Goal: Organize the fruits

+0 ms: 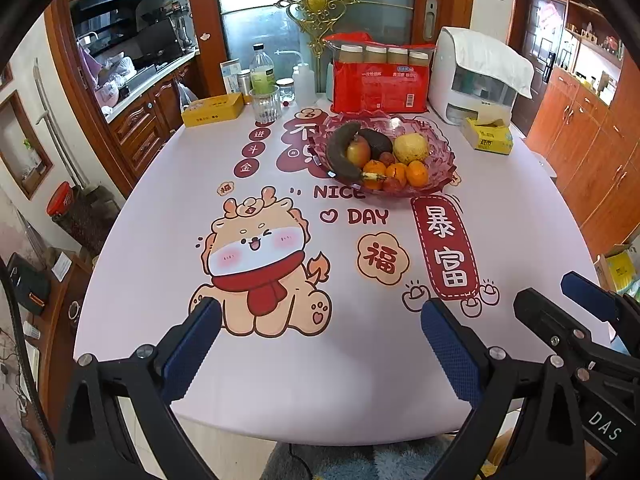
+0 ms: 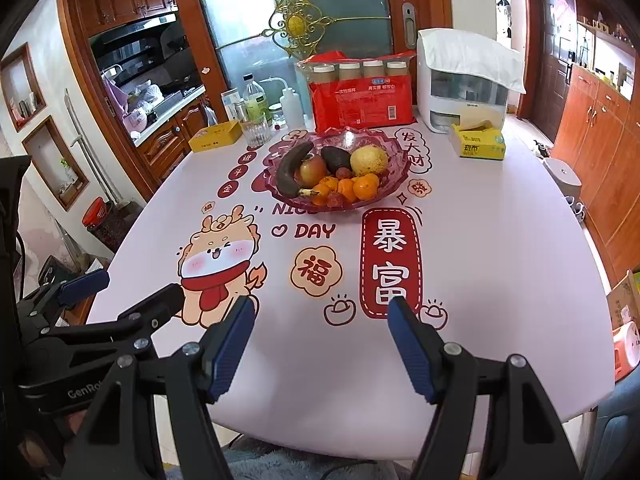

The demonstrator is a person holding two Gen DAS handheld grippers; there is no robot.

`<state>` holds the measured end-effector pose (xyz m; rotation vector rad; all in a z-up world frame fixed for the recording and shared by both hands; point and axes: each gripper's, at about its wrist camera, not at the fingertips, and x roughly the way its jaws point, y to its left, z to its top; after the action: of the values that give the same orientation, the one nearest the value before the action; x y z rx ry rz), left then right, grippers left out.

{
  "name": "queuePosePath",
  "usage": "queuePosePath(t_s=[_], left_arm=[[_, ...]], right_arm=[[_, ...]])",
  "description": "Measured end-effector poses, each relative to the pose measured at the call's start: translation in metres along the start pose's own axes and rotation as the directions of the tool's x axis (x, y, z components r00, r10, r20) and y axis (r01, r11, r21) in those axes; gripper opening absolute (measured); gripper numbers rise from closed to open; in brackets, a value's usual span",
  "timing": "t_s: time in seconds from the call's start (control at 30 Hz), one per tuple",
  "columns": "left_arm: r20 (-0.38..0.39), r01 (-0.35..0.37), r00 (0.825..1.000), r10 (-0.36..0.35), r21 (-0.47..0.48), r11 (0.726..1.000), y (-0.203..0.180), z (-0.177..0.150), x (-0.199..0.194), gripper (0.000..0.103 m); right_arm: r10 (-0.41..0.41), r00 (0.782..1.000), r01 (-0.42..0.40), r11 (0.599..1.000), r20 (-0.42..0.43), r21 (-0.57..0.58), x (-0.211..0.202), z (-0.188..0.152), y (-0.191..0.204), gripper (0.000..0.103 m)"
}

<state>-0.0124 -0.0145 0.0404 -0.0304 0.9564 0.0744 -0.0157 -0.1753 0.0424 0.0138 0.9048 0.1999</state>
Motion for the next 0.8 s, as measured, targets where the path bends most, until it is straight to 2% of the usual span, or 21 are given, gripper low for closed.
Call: queuePosePath(t_s=[0.8], left_arm=[[-0.015,0.006,1.000,-0.006,0.005,1.000,-0.0029,-0.0034,0.0022,0.099]], right_arm=[[0.005,1.000,-0.005,1.000,-0.004,0.002,0.0011,0.0002,-0.0033,0.070]])
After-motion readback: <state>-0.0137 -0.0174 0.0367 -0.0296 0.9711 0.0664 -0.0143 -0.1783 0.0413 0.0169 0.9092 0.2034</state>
